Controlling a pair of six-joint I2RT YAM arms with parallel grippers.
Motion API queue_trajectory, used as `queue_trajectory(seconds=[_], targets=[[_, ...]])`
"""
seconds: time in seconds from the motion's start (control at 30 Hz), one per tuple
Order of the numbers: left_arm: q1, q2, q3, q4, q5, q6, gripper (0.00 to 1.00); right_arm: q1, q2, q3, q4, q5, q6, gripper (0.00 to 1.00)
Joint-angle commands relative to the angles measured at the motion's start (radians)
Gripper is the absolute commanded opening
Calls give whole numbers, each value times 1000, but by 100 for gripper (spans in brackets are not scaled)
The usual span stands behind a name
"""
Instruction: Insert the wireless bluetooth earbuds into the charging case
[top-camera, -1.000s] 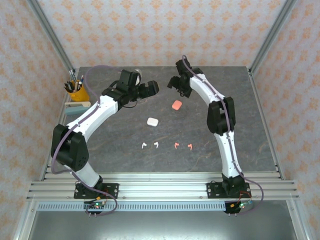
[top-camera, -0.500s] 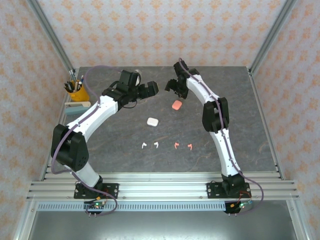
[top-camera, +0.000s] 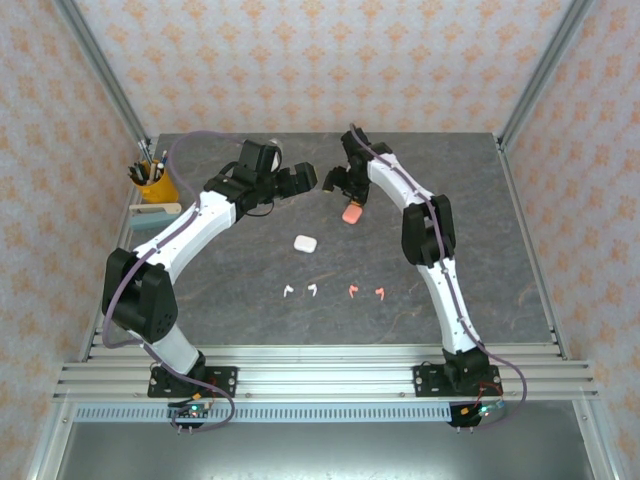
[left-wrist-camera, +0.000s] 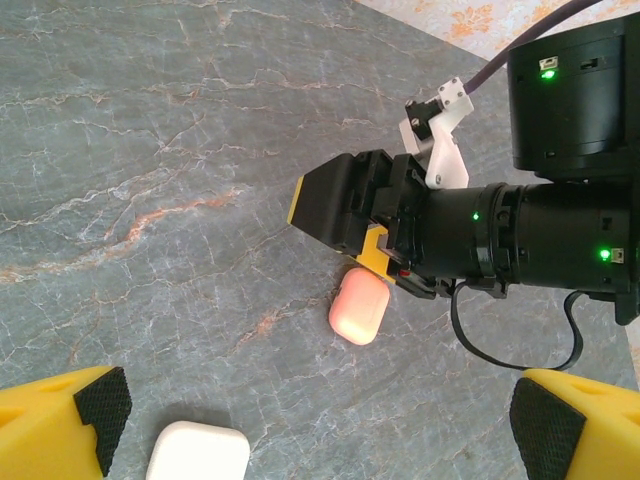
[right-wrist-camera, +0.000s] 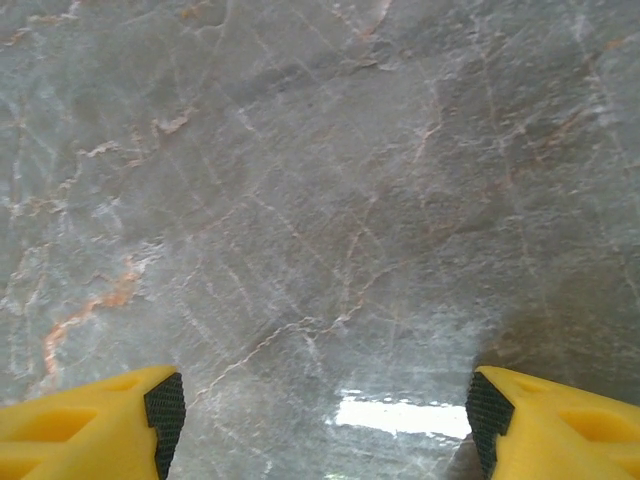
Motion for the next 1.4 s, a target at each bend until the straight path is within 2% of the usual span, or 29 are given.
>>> queue_trajectory(seconds=[0.0,0.27,0.4,0.6,1.0,1.37], targets=[[3,-43,-4,-5,-17,0,100,32,-58,-45,-17,-35,-23,76],[2,-56,-7,-3,-16,0,100,80,-139,-123,-14,-38,-49,75],[3,-62,-7,-5,-18,1,100,82,-234,-194,37,21,6,77],[5,-71,-4,-11,-37,5,100,95,-309,-243,63,-2,67,77],[55,-105,1,-37,-62,23,100,159,-290,-313,63,9,88,77],[66,-104,-1,-40,-52,24,100,197,-251,-367,67,34,108,77]])
